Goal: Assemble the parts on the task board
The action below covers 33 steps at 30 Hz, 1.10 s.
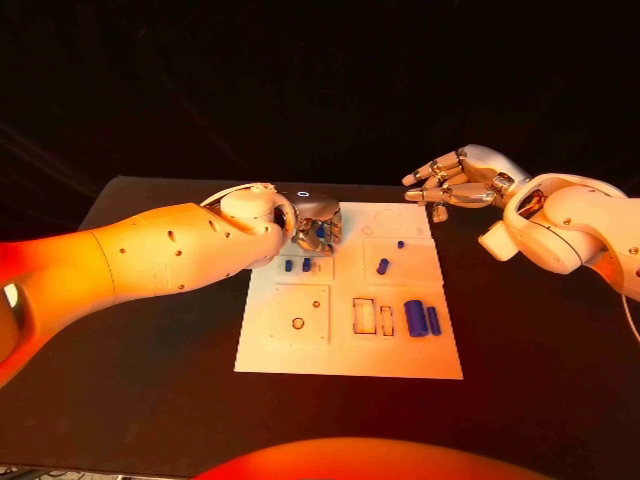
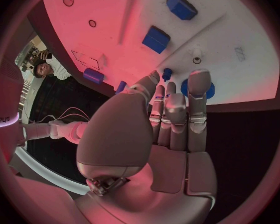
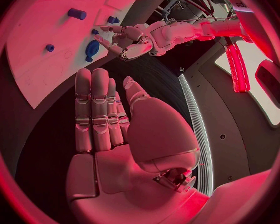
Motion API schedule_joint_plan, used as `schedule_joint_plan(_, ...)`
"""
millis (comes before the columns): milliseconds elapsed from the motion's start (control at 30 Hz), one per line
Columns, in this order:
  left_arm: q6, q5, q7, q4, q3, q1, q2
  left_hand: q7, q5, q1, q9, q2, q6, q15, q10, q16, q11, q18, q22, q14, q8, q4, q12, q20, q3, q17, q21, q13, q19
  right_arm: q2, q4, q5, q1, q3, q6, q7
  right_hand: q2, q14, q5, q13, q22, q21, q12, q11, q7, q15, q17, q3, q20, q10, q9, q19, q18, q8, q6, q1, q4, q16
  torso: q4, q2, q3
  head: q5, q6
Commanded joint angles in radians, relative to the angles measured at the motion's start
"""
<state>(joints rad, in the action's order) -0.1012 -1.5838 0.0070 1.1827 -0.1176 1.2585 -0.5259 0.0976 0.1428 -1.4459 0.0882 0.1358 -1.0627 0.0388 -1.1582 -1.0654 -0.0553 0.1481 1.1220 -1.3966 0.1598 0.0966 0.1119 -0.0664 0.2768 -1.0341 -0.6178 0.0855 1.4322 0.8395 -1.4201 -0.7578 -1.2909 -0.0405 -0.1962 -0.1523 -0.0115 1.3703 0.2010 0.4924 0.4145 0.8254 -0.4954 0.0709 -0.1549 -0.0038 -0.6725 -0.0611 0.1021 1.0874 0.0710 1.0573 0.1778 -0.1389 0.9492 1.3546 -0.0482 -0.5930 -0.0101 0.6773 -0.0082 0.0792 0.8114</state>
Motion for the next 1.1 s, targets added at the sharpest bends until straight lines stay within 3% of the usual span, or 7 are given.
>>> schedule_joint_plan(33,0.025,-0.034,-0.016,-0.009,0.001,-0.002,0.007,0.002,-0.003,0.001,0.002,-0.005,-0.012,-0.001,-0.014,-0.034,0.0,-0.019,0.033,-0.014,-0.008,0.0,-0.011,0.002,0.012,-0.025,-0.048,-0.001,0.011,-0.001,-0.001,-0.004,0.001,0.0,0.007,-0.013,0.007,0.007,-0.002,-0.001,-0.001,-0.006,0.006,0.0,-0.004,-0.002,0.001,-0.005,-0.001,0.005,-0.002,0.007,0.007,-0.005,-0.001,0.006,0.001,0.006,0.0003,0.0,0.0008,-0.002,0.001)
schedule_joint_plan(900,0.058,-0.034,-0.026,-0.061,0.001,-0.015,0.048,0.003,-0.012,0.009,0.009,-0.007,-0.029,-0.006,-0.035,-0.157,0.002,-0.042,0.166,-0.046,-0.037,-0.012,-0.04,0.0,0.065,-0.11,-0.241,-0.002,0.024,-0.004,-0.005,-0.002,0.001,0.0,0.015,-0.014,0.007,0.011,-0.002,-0.006,-0.005,-0.012,0.007,0.001,-0.004,-0.002,0.001,-0.005,-0.001,0.007,-0.002,0.011,0.007,-0.004,-0.002,0.003,-0.002,0.013,0.0017,-0.001,0.0005,-0.003,0.01)
schedule_joint_plan(1100,0.072,-0.034,-0.031,-0.064,0.001,-0.016,0.05,0.001,-0.013,0.005,0.015,-0.013,-0.05,-0.008,-0.067,-0.202,0.008,-0.052,0.207,-0.065,-0.033,-0.023,-0.029,-0.002,0.078,-0.15,-0.316,0.008,0.035,-0.004,-0.005,-0.002,0.001,0.0,0.016,-0.014,0.007,0.011,-0.002,-0.006,-0.005,-0.012,0.007,0.001,-0.004,-0.002,0.001,-0.005,-0.001,0.007,-0.002,0.011,0.007,-0.004,-0.002,0.003,-0.002,0.013,0.0012,-0.001,0.001,-0.003,0.011)
